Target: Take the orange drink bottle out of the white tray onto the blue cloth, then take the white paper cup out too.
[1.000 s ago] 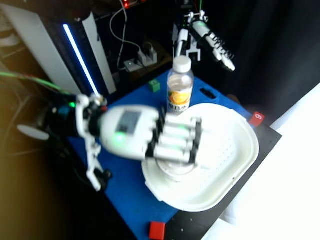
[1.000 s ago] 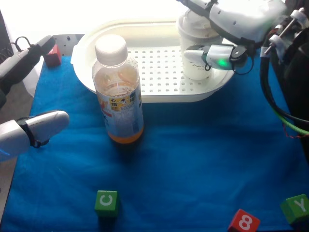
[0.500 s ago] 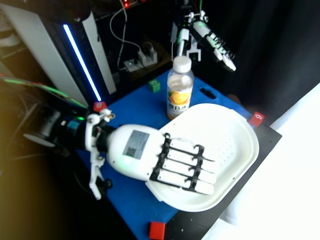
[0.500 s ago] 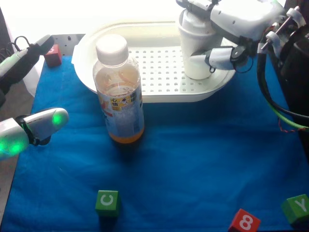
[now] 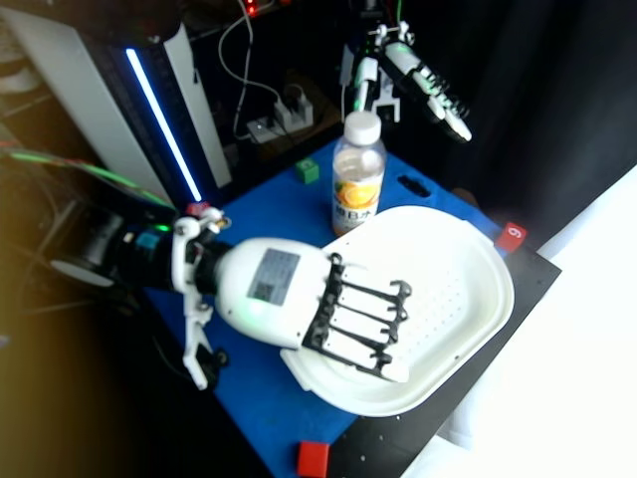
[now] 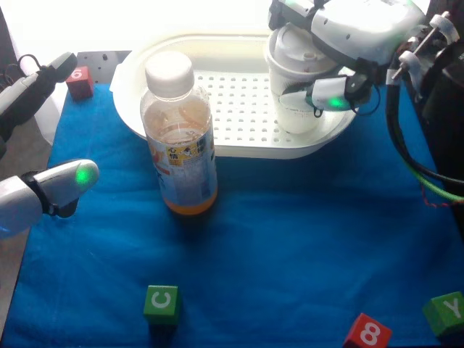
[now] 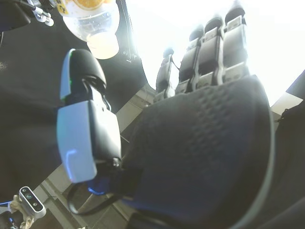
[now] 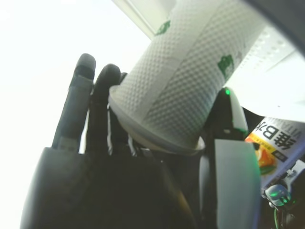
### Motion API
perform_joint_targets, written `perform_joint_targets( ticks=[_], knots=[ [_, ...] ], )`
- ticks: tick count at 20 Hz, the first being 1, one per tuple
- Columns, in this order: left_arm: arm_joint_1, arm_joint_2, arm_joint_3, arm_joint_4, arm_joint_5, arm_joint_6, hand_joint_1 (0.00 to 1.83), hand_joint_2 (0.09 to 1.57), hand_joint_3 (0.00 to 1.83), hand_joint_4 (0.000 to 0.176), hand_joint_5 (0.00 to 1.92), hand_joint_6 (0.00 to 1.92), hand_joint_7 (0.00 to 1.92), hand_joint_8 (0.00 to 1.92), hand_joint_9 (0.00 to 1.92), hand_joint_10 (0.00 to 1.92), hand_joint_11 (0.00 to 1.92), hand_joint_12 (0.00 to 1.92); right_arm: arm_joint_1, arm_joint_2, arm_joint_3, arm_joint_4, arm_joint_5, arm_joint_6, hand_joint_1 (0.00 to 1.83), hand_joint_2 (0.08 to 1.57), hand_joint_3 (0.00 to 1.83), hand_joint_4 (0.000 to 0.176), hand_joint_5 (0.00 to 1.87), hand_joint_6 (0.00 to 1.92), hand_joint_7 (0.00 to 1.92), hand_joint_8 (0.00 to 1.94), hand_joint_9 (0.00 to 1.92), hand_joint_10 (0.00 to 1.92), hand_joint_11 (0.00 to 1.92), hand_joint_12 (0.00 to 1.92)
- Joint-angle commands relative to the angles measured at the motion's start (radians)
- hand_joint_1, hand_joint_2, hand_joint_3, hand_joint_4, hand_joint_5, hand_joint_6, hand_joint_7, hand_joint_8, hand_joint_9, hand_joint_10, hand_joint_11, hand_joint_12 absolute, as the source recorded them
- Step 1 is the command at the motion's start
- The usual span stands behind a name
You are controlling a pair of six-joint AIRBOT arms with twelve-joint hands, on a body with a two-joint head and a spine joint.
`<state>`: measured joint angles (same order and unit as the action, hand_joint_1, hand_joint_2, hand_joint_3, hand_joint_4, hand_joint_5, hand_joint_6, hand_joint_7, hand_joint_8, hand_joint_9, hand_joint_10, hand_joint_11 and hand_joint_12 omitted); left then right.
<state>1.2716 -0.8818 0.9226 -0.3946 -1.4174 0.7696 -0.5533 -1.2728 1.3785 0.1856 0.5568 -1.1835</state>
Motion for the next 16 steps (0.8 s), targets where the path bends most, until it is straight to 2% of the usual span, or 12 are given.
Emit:
perform_joint_targets(
  ticks=[1,2,3,4,5,7,8,9,10,12,13,16],
  knots=[
    [-0.006,-0.001,0.004,0.006,-0.131,-0.004,0.46,1.17,0.01,0.174,0.00,0.00,0.00,0.00,0.00,0.00,0.00,0.00,0.015,0.016,-0.016,-0.018,0.151,-0.002,0.88,1.20,0.00,0.000,0.00,1.39,0.10,1.11,0.29,1.56,0.41,1.89],
    [-0.006,-0.001,0.004,0.005,-0.132,-0.004,0.44,1.16,0.00,0.176,0.00,0.00,0.00,0.00,0.00,0.00,0.00,0.00,0.027,0.035,-0.041,-0.038,0.174,-0.002,0.79,1.21,0.00,0.000,0.00,1.38,0.06,0.99,0.16,1.43,0.17,1.92],
    [-0.006,-0.001,0.004,0.005,-0.134,-0.004,0.43,1.16,0.00,0.176,0.00,0.00,0.00,0.00,0.00,0.00,0.00,0.00,0.047,0.061,-0.072,-0.067,0.199,-0.002,0.80,1.21,0.00,0.000,0.00,1.40,0.07,1.16,0.26,1.65,0.40,1.92],
    [-0.004,-0.001,0.003,0.003,-0.136,-0.004,0.43,1.16,0.00,0.176,0.00,0.00,0.00,0.00,0.00,0.00,0.00,0.00,0.058,0.098,-0.119,-0.098,0.249,-0.002,0.77,1.22,0.00,0.000,0.00,1.41,0.02,1.33,0.25,1.82,0.45,1.92],
    [-0.004,-0.002,0.003,0.002,-0.137,-0.004,0.44,1.16,0.00,0.176,0.00,0.00,0.00,0.00,0.00,0.00,0.00,0.00,0.058,0.112,-0.138,-0.108,0.271,-0.002,0.76,1.24,0.01,0.000,0.00,1.43,0.00,1.39,0.22,1.87,0.33,1.92],
    [-0.003,-0.002,0.003,0.000,-0.139,-0.004,0.46,1.15,0.00,0.176,0.00,0.00,0.00,0.00,0.00,0.00,0.00,0.00,0.058,0.173,-0.214,-0.160,0.341,0.004,0.76,1.24,0.01,0.000,0.00,1.40,0.00,1.50,0.34,1.92,0.62,1.92],
    [0.000,-0.002,0.001,-0.003,-0.143,-0.004,0.46,1.15,0.00,0.176,0.00,0.00,0.00,0.00,0.00,0.00,0.00,0.00,0.058,0.190,-0.250,-0.193,0.372,0.019,0.76,1.24,0.01,0.000,0.00,1.40,0.00,1.50,0.34,1.92,0.62,1.92],
    [0.003,-0.002,0.001,-0.006,-0.147,-0.004,0.47,1.14,0.00,0.176,0.00,0.00,0.00,0.00,0.00,0.00,0.00,0.00,0.057,0.193,-0.268,-0.216,0.391,0.044,0.75,1.24,0.01,0.000,0.00,1.31,0.00,1.39,0.21,1.83,0.45,1.92],
    [0.006,-0.002,0.000,-0.011,-0.152,-0.004,0.47,1.14,0.00,0.176,0.00,0.00,0.00,0.00,0.00,0.00,0.00,0.00,0.057,0.220,-0.286,-0.253,0.408,0.090,0.75,1.24,0.01,0.000,0.00,1.31,0.00,1.39,0.21,1.83,0.45,1.92],
    [0.015,-0.002,-0.001,-0.019,-0.161,-0.006,0.48,1.15,0.00,0.176,0.00,0.00,0.00,0.00,0.00,0.00,0.01,0.01,0.019,0.252,-0.313,-0.322,0.437,0.205,0.76,1.26,0.01,0.000,0.00,1.37,0.00,1.52,0.10,1.80,0.29,1.92],
    [0.018,-0.002,-0.001,-0.022,-0.162,-0.006,0.49,1.15,0.00,0.176,0.00,0.00,0.00,0.00,0.00,0.00,0.03,0.01,-0.005,0.271,-0.332,-0.336,0.442,0.208,0.78,1.27,0.01,0.000,0.00,1.36,0.00,1.52,0.08,1.80,0.27,1.92],
    [0.020,-0.001,-0.002,-0.027,-0.166,-0.007,0.50,1.15,0.00,0.176,0.00,0.00,0.00,0.00,0.00,0.00,0.02,0.02,-0.069,0.319,-0.395,-0.370,0.451,0.208,0.79,1.28,0.01,0.000,0.00,1.36,0.00,1.30,0.10,1.81,0.14,1.92]
  ],
)
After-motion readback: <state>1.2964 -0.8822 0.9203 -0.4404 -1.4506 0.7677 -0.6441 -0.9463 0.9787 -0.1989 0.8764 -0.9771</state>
